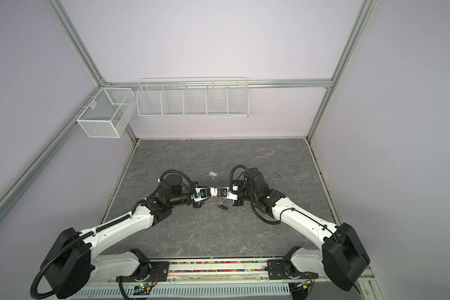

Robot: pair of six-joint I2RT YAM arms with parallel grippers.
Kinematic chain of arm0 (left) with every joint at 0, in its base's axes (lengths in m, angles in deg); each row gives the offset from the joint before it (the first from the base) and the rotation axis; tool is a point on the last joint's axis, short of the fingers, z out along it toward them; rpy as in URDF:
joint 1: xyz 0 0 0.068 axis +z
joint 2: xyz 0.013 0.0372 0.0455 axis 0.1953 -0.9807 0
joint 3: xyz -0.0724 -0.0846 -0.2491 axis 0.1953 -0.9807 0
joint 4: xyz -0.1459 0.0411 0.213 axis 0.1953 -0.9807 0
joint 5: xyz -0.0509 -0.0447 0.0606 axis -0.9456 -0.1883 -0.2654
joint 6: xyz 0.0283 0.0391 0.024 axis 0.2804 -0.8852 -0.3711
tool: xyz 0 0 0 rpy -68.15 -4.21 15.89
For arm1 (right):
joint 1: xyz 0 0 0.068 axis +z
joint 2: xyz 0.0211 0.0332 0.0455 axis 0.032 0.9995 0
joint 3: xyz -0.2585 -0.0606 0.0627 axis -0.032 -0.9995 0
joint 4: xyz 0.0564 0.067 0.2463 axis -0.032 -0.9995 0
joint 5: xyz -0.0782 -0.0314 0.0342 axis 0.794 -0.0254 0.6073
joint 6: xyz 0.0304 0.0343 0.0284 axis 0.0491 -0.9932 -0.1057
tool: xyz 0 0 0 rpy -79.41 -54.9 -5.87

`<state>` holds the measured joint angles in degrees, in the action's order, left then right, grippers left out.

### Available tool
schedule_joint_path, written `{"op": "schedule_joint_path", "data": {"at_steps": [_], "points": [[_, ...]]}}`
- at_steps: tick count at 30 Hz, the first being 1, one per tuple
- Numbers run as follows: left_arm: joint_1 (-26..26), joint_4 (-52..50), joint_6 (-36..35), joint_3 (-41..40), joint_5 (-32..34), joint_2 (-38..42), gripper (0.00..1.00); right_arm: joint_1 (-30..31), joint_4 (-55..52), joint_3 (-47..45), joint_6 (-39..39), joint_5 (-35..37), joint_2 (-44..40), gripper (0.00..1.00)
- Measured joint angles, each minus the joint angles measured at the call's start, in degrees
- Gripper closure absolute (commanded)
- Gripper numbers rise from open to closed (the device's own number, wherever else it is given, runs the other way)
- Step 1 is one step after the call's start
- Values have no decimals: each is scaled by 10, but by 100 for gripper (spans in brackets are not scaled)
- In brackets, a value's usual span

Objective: Attach keys to a key ring
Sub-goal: Pick up the keyring from the center of the table.

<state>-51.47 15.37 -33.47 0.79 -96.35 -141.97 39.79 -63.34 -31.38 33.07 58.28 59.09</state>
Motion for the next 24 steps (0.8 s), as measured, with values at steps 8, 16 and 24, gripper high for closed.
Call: {"op": "schedule_joint_path", "data": {"at_steps": [8,16,24], "points": [[0,8,3,0,0,-4,85,0,-2,0,-6,0,1,93],[0,11,4,0,-9,-8,82,0,-3,2,-12,0,6,93],[-4,10,-1,3,-8,-10,82,-1,-4,7,-30,3,18,93]]}}
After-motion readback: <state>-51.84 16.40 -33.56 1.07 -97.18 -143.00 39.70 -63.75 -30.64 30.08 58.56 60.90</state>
